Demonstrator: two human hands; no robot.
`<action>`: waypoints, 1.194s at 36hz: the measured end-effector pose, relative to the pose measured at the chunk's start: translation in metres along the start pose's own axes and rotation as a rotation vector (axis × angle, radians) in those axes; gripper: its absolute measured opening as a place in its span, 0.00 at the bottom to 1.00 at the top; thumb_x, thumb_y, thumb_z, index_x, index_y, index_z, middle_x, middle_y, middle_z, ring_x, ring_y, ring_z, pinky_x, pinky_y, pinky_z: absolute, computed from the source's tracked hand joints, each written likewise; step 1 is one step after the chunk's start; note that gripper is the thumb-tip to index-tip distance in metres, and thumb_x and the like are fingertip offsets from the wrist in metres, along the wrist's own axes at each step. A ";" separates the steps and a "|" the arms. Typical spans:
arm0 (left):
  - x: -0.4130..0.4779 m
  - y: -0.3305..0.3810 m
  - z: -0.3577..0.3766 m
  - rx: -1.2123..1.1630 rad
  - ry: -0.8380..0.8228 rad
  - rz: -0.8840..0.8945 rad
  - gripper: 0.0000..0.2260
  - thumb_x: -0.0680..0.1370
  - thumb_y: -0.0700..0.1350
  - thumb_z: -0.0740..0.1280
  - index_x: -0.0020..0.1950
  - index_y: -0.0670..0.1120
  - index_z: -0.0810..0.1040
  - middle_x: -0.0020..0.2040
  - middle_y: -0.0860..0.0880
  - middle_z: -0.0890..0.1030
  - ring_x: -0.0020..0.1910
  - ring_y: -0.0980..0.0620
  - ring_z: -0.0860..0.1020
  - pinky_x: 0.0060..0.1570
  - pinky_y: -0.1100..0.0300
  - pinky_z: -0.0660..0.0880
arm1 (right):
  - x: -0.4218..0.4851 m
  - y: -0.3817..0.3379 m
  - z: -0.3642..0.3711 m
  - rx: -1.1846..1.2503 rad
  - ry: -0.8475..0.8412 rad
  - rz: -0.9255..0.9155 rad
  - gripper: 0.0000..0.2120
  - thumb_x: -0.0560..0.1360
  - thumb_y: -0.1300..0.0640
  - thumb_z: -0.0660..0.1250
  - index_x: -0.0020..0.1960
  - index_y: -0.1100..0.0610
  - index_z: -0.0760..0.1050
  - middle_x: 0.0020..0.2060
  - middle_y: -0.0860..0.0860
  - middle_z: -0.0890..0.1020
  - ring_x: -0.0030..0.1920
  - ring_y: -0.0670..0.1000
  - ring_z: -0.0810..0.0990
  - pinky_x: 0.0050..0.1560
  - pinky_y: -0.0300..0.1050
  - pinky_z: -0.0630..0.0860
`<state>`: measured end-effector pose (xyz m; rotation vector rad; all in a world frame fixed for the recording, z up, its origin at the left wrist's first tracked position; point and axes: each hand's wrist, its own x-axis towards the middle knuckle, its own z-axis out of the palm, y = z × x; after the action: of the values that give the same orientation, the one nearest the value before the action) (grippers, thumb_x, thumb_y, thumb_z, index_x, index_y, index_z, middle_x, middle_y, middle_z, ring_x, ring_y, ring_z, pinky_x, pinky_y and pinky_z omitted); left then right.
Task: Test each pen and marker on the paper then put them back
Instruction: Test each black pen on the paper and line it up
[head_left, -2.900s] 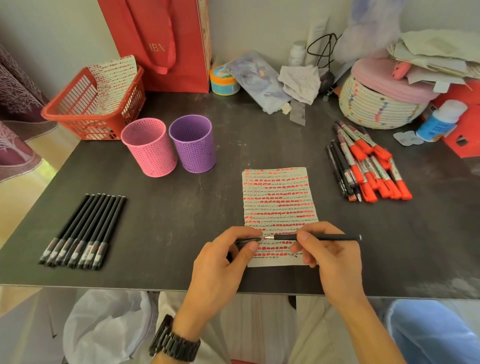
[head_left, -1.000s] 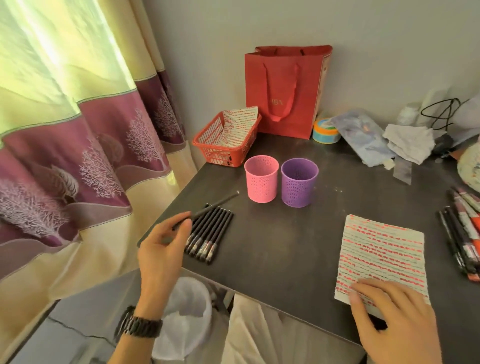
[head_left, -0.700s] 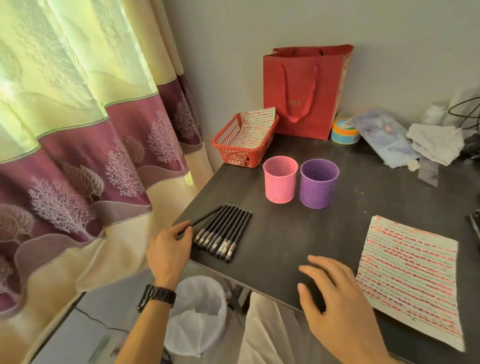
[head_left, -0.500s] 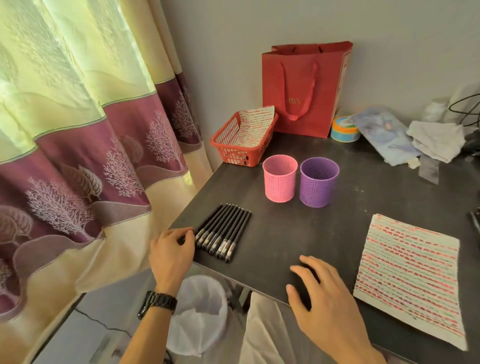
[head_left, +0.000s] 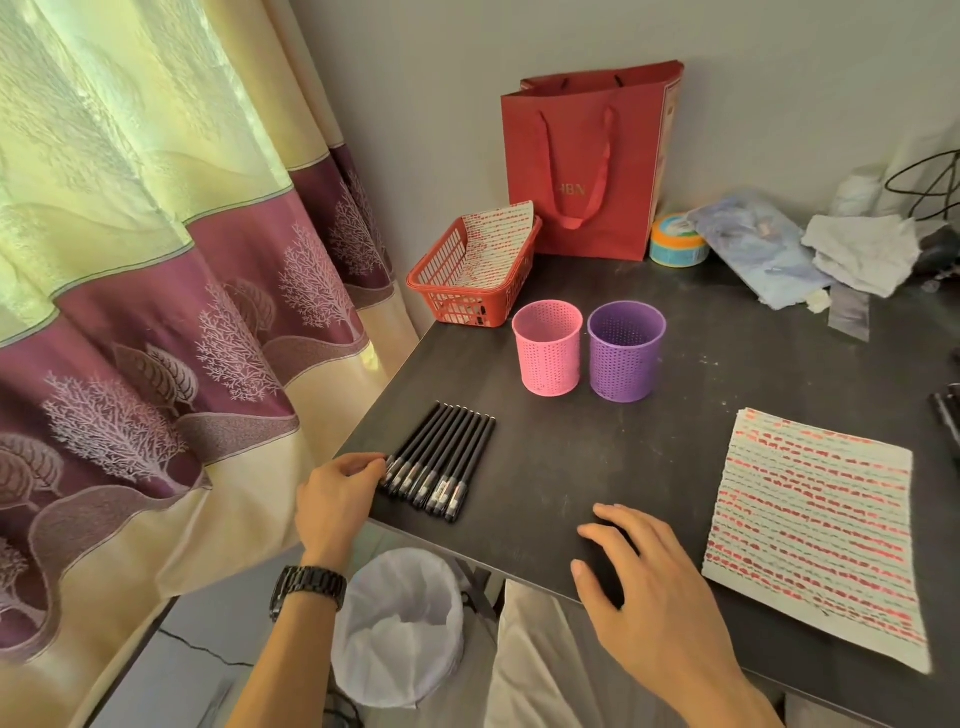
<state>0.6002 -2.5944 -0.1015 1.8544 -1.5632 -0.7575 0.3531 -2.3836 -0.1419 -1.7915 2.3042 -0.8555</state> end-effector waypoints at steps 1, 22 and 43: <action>0.000 0.001 0.000 0.007 0.003 -0.007 0.05 0.75 0.52 0.70 0.46 0.59 0.86 0.46 0.59 0.84 0.51 0.51 0.80 0.52 0.47 0.80 | 0.000 0.000 0.000 0.001 -0.003 0.002 0.14 0.75 0.46 0.72 0.59 0.48 0.80 0.63 0.43 0.78 0.66 0.46 0.73 0.60 0.39 0.71; -0.007 0.011 0.000 0.164 0.015 0.042 0.06 0.77 0.59 0.67 0.48 0.60 0.81 0.48 0.59 0.82 0.50 0.53 0.78 0.64 0.44 0.72 | -0.001 -0.001 -0.001 0.040 0.016 0.018 0.14 0.75 0.47 0.71 0.59 0.48 0.80 0.63 0.44 0.79 0.66 0.47 0.75 0.58 0.43 0.77; -0.010 0.014 -0.003 0.225 -0.019 0.044 0.08 0.78 0.55 0.65 0.54 0.59 0.83 0.51 0.58 0.82 0.52 0.51 0.78 0.63 0.45 0.74 | -0.001 0.000 -0.002 0.064 0.001 0.016 0.14 0.75 0.47 0.71 0.59 0.49 0.81 0.64 0.45 0.79 0.66 0.49 0.76 0.58 0.44 0.77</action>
<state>0.5917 -2.5859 -0.0885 1.9680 -1.7566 -0.6009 0.3529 -2.3825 -0.1405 -1.7447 2.2614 -0.9168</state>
